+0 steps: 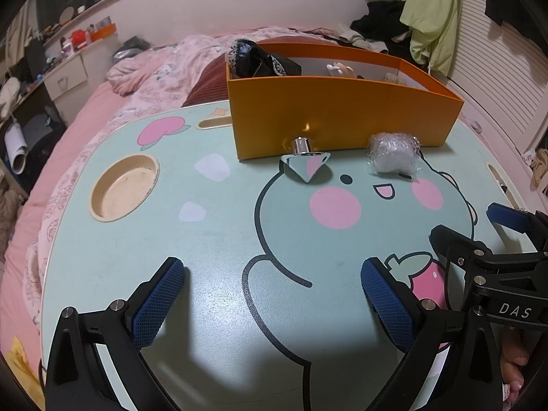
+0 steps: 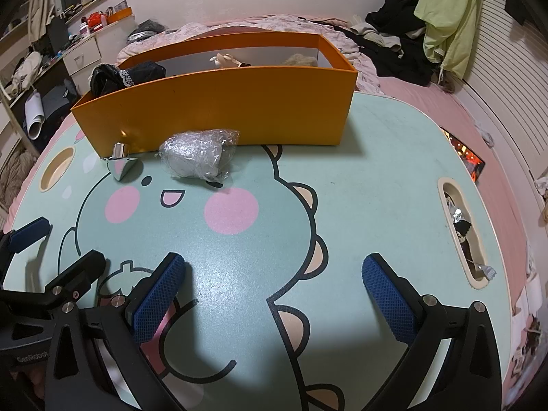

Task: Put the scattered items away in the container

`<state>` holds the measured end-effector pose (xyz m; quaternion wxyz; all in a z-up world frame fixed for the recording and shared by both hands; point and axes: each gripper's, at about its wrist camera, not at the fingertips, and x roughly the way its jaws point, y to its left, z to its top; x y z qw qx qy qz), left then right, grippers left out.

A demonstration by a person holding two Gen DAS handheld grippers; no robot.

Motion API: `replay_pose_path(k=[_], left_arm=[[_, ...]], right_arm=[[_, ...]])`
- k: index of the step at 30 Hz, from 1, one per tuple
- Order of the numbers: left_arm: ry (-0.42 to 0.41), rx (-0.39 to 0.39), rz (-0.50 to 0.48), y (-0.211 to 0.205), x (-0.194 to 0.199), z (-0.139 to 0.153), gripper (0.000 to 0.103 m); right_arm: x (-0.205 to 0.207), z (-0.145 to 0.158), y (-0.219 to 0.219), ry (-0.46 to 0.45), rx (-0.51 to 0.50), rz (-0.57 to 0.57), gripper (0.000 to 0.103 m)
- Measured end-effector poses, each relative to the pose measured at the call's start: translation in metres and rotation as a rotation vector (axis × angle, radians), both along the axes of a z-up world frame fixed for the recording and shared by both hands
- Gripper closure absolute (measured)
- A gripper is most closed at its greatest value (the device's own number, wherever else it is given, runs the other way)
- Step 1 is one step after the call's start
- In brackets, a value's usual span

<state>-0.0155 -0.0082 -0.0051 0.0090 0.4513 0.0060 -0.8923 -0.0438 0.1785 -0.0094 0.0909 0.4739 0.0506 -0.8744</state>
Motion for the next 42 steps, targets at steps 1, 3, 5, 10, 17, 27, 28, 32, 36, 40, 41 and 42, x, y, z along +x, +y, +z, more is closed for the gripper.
replay_pose_path(k=[1, 3, 5, 10, 17, 27, 28, 32, 36, 40, 41, 42], left_arm=[[0.0, 0.0, 0.0, 0.0, 0.0, 0.0, 0.001], [0.0, 0.0, 0.0, 0.0, 0.0, 0.0, 0.001], [0.0, 0.0, 0.0, 0.0, 0.0, 0.0, 0.001], [0.0, 0.0, 0.0, 0.0, 0.0, 0.0, 0.001], [0.0, 0.0, 0.0, 0.0, 0.0, 0.0, 0.001], [0.0, 0.0, 0.0, 0.0, 0.0, 0.0, 0.001], [0.0, 0.0, 0.0, 0.0, 0.0, 0.0, 0.001], [0.0, 0.0, 0.0, 0.0, 0.0, 0.0, 0.001], [0.0, 0.002, 0.001, 0.0, 0.0, -0.001, 0.001], [0.0, 0.003, 0.0, 0.001, 0.0, 0.0, 0.001], [0.0, 0.003, 0.0, 0.001, 0.0, 0.0, 0.001], [0.0, 0.003, 0.0, 0.001, 0.0, 0.0, 0.001]], right_arm=[[0.0, 0.0, 0.0, 0.0, 0.0, 0.0, 0.0], [-0.001, -0.001, 0.001, 0.0, 0.0, 0.0, 0.0], [0.001, 0.0, 0.0, 0.0, 0.0, 0.0, 0.0], [0.0, 0.0, 0.0, 0.001, -0.001, 0.0, 0.0], [-0.002, -0.001, 0.001, 0.001, -0.001, 0.0, 0.0], [-0.005, 0.001, 0.0, 0.003, -0.001, 0.001, 0.0], [-0.004, 0.0, 0.001, 0.003, -0.001, 0.001, 0.0], [-0.003, 0.0, 0.001, 0.002, -0.001, 0.001, 0.0], [-0.005, 0.005, -0.002, -0.004, -0.005, 0.001, 0.0], [-0.013, 0.014, 0.001, 0.005, -0.105, 0.024, 0.001], [-0.018, 0.015, 0.001, 0.011, -0.119, 0.023, 0.002], [-0.023, 0.016, -0.001, 0.011, -0.13, 0.031, 0.005]])
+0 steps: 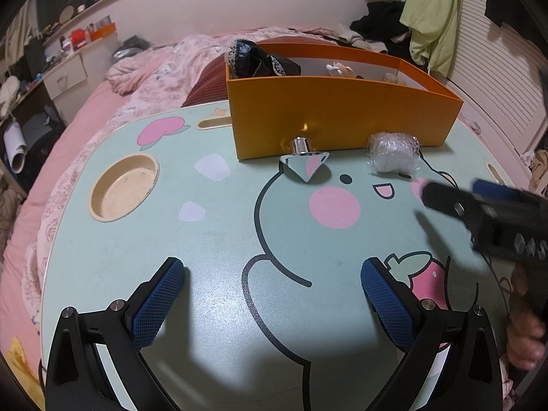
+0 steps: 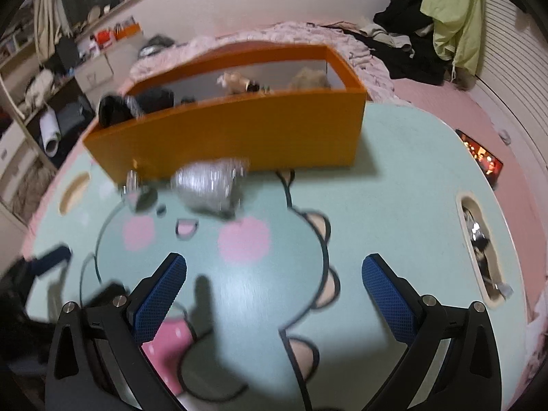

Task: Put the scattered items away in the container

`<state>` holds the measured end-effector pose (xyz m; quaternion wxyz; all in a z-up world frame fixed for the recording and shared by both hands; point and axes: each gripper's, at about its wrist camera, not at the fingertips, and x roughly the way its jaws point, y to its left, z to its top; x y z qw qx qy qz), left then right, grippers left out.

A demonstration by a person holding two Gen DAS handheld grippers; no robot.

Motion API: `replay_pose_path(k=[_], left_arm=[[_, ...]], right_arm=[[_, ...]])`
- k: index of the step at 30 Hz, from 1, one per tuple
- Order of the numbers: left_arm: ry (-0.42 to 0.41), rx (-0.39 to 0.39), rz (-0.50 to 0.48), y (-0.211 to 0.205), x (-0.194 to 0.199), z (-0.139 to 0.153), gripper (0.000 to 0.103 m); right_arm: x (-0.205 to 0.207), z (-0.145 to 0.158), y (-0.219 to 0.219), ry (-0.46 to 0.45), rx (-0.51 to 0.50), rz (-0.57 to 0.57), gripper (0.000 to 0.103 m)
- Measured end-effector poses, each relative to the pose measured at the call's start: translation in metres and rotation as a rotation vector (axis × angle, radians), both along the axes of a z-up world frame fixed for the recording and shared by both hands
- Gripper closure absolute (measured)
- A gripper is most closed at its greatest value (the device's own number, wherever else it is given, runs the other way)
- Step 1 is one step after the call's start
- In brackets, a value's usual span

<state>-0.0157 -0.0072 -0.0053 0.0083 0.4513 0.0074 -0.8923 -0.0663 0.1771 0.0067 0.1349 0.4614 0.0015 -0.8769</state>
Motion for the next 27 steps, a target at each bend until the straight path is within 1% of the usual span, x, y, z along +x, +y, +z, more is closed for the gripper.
replay_pose_path(k=[2, 3, 6, 8, 10, 11, 12, 13, 15, 16, 18, 20, 23, 26, 27], left_arm=[[0.0, 0.0, 0.0, 0.0, 0.0, 0.0, 0.001], [0.0, 0.0, 0.0, 0.0, 0.0, 0.0, 0.001], [0.0, 0.0, 0.0, 0.0, 0.0, 0.0, 0.001], [0.0, 0.001, 0.0, 0.0, 0.0, 0.0, 0.001], [0.0, 0.001, 0.0, 0.0, 0.0, 0.0, 0.001], [0.0, 0.001, 0.0, 0.0, 0.0, 0.0, 0.001], [0.0, 0.001, 0.0, 0.0, 0.0, 0.0, 0.001], [0.0, 0.001, 0.0, 0.001, 0.0, 0.0, 0.001], [0.0, 0.001, 0.0, 0.0, 0.0, 0.0, 0.001], [0.0, 0.001, 0.0, 0.0, 0.0, 0.0, 0.001], [0.0, 0.002, 0.0, 0.0, 0.0, 0.0, 0.001], [0.0, 0.001, 0.0, 0.001, 0.0, 0.0, 0.001], [0.0, 0.001, 0.0, 0.0, 0.0, 0.0, 0.001], [0.0, 0.002, 0.0, 0.0, 0.0, 0.0, 0.001], [0.001, 0.001, 0.0, 0.0, 0.0, 0.0, 0.001]], right_arm=[[-0.01, 0.0, -0.006, -0.011, -0.013, 0.023, 0.014], [-0.015, -0.001, -0.01, -0.019, -0.015, 0.029, 0.017], [-0.029, -0.001, -0.023, -0.039, -0.027, 0.038, 0.018], [-0.037, -0.001, -0.035, -0.035, -0.009, 0.044, 0.02], [-0.044, -0.004, -0.043, -0.031, 0.029, 0.048, 0.031], [-0.044, -0.004, -0.047, -0.019, 0.067, 0.043, 0.046], [-0.044, -0.003, -0.049, -0.01, 0.092, 0.042, 0.064], [-0.042, -0.002, -0.049, -0.01, 0.092, 0.05, 0.067], [-0.034, 0.002, -0.039, -0.013, 0.037, 0.058, 0.067], [-0.027, 0.005, -0.032, 0.003, 0.023, 0.051, 0.067], [-0.012, 0.012, -0.022, 0.041, 0.024, 0.047, 0.067], [0.007, 0.017, -0.01, 0.049, 0.018, 0.064, 0.067], [0.025, 0.013, 0.002, 0.043, 0.022, 0.079, 0.067], [0.032, 0.006, 0.002, 0.068, 0.054, 0.091, 0.067], [0.031, 0.002, 0.001, 0.075, 0.071, 0.087, 0.064]])
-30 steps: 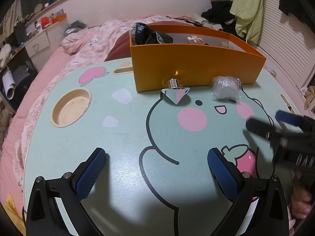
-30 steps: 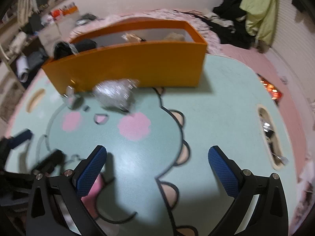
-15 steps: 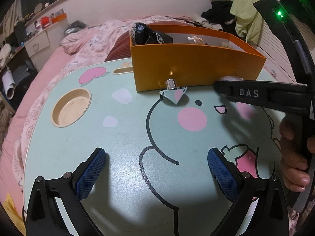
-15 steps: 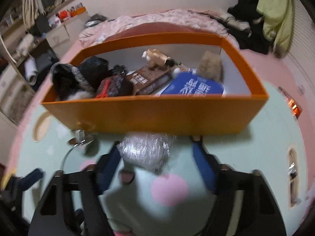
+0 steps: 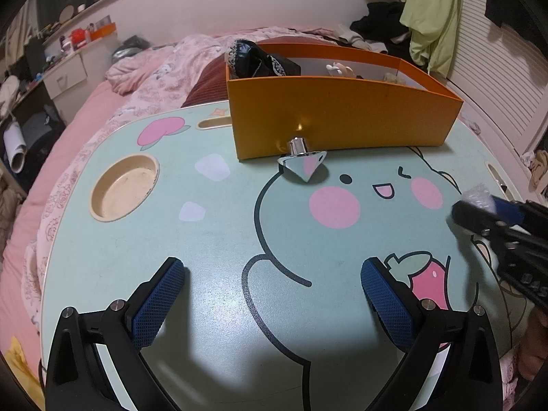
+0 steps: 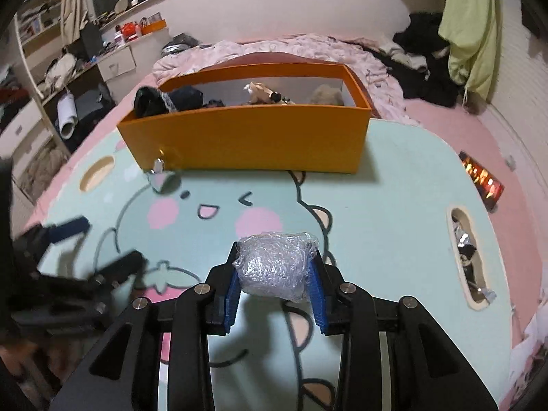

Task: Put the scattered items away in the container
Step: 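Grasp the plastic-wrapped bundle with the right gripper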

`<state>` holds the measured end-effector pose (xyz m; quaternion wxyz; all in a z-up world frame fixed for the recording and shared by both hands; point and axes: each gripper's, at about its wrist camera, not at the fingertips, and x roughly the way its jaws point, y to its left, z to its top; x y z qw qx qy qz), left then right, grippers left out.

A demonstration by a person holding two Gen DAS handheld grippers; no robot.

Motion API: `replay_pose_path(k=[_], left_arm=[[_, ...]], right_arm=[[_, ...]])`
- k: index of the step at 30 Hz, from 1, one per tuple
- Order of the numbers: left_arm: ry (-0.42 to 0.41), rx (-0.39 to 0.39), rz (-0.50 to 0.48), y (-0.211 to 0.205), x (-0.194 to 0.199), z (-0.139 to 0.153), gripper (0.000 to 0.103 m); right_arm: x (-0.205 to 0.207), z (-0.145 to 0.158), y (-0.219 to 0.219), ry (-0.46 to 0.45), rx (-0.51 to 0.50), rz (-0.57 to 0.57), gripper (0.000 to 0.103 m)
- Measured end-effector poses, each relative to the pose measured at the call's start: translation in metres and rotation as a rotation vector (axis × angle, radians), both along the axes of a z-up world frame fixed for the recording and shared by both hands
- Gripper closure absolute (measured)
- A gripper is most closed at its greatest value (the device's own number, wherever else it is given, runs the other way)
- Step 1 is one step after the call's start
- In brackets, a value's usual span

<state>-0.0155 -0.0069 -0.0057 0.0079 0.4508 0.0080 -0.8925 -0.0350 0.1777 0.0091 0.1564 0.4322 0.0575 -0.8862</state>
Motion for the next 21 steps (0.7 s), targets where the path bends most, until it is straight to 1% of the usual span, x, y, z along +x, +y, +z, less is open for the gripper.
replay_pose_path(k=[1, 2, 3, 5, 10, 12, 21], left_arm=[[0.001, -0.003, 0.0, 0.001, 0.0, 0.0, 0.001], [0.0, -0.005, -0.001, 0.001, -0.001, 0.0, 0.001], [0.0, -0.006, -0.001, 0.001, -0.001, 0.001, 0.001], [0.0, -0.007, -0.001, 0.001, -0.001, 0.001, 0.001], [0.0, -0.006, -0.002, 0.001, -0.001, 0.001, 0.001], [0.0, -0.007, -0.002, 0.001, -0.001, 0.001, 0.001], [0.0, -0.006, -0.002, 0.001, -0.001, 0.001, 0.001]], right_arm=[[-0.002, -0.005, 0.0, -0.007, 0.011, -0.012, 0.061], [-0.005, -0.009, 0.001, -0.008, 0.015, -0.029, 0.049], [-0.006, -0.011, 0.0, -0.005, 0.028, -0.048, 0.032], [-0.007, -0.013, -0.002, -0.025, 0.044, -0.05, 0.021], [-0.008, -0.013, -0.001, -0.027, 0.046, -0.047, 0.017], [-0.008, -0.014, -0.001, -0.031, 0.047, -0.043, 0.014], [-0.008, -0.017, 0.0, -0.034, 0.047, -0.042, 0.012]])
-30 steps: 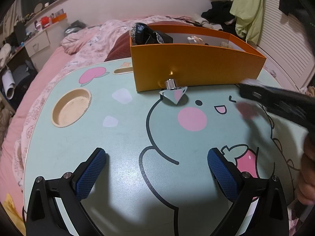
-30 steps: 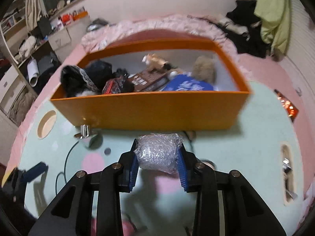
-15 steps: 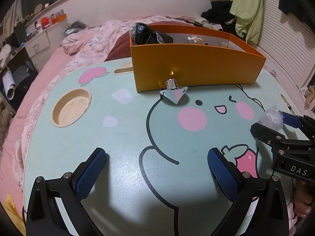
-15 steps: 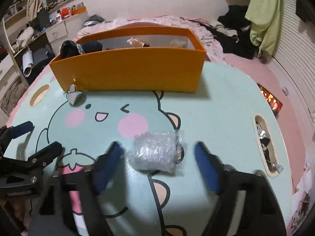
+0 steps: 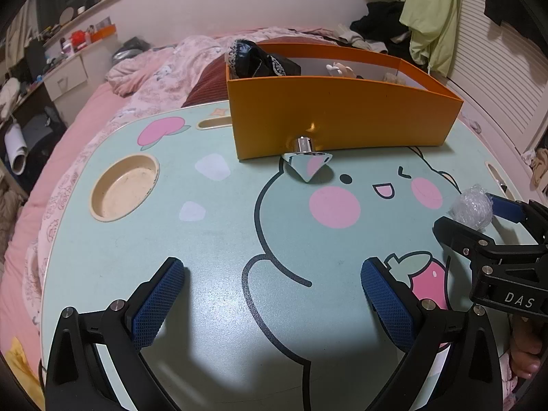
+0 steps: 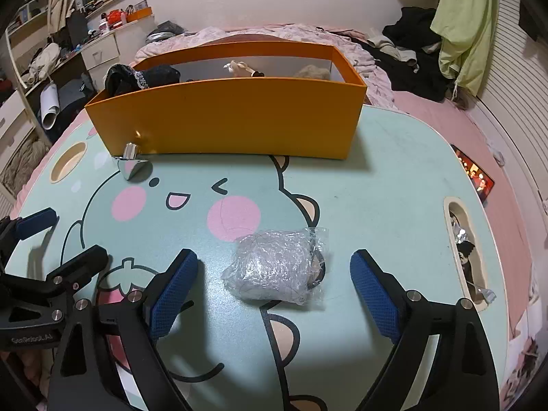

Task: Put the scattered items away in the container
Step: 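Grasp the plastic-wrapped bundle with the right gripper, then grasp the silver metal piece with the left gripper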

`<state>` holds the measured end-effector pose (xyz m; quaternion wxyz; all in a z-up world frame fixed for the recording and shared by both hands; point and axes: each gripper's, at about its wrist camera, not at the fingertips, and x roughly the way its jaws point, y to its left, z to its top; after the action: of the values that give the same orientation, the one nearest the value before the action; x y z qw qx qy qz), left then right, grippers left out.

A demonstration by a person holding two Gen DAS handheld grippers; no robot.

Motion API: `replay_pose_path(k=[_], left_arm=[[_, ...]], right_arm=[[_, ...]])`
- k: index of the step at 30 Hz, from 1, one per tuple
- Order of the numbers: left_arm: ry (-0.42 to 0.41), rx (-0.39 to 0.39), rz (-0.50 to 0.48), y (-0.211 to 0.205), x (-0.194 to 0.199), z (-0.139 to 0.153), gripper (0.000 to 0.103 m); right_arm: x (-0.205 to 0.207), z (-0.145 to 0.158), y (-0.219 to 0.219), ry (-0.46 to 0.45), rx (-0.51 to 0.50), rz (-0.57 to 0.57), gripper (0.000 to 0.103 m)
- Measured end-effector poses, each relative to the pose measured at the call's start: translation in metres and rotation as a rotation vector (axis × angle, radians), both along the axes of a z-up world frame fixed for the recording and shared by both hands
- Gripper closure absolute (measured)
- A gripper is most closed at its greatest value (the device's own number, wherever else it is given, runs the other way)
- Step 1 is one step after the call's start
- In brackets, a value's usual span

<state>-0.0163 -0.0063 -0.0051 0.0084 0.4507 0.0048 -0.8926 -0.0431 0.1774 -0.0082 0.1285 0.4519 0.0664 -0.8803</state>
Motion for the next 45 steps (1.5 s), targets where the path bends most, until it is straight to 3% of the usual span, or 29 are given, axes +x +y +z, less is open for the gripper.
replay_pose_path(k=[7, 12, 17, 19, 21, 24, 28, 31, 35, 37, 38, 39, 42, 45], left_arm=[[0.003, 0.022, -0.021, 0.004, -0.006, 0.005, 0.001], [0.015, 0.066, -0.028, 0.004, -0.033, 0.015, 0.005], [-0.001, 0.036, -0.05, 0.011, -0.064, 0.016, 0.035], [0.002, 0.005, -0.061, 0.014, -0.071, 0.013, 0.067], [0.008, -0.009, -0.073, 0.015, -0.071, 0.014, 0.075], [0.032, 0.086, -0.1, 0.009, -0.053, 0.022, 0.075], [0.077, 0.103, -0.116, 0.008, -0.013, 0.032, 0.075], [0.087, 0.069, -0.114, 0.012, 0.013, 0.026, 0.075], [0.077, 0.0, -0.089, 0.018, 0.017, 0.015, 0.072], [0.062, -0.015, -0.079, 0.016, 0.015, 0.012, 0.041], [0.05, -0.02, -0.074, 0.015, 0.014, 0.01, 0.034], [0.043, -0.019, -0.071, 0.014, 0.014, 0.009, 0.028], [0.041, -0.011, -0.073, 0.013, 0.014, 0.008, 0.026], [0.021, -0.009, -0.099, 0.016, 0.012, 0.006, 0.012]], right_arm=[[0.0, 0.0, 0.001, -0.004, -0.007, 0.0, 0.012], [0.0, -0.001, 0.002, -0.007, -0.014, -0.001, 0.012], [-0.001, -0.001, 0.004, -0.008, -0.016, -0.024, 0.012], [-0.002, 0.0, 0.004, -0.008, -0.016, -0.023, 0.012], [-0.002, 0.0, 0.004, -0.008, -0.015, -0.023, 0.012], [-0.002, 0.0, 0.004, -0.008, -0.016, -0.023, 0.012], [-0.002, 0.0, 0.004, -0.008, -0.015, -0.023, 0.012], [-0.002, 0.0, 0.004, -0.008, -0.016, -0.023, 0.012], [-0.002, 0.0, 0.004, -0.008, -0.016, -0.023, 0.012], [-0.002, 0.0, 0.004, -0.007, -0.015, -0.023, 0.012], [-0.002, 0.0, 0.004, -0.006, -0.014, -0.022, 0.012], [-0.002, 0.0, 0.004, -0.007, -0.015, -0.021, 0.012], [-0.002, 0.001, 0.004, -0.004, -0.011, -0.021, 0.012], [-0.002, 0.001, 0.003, -0.004, -0.01, -0.021, 0.012]])
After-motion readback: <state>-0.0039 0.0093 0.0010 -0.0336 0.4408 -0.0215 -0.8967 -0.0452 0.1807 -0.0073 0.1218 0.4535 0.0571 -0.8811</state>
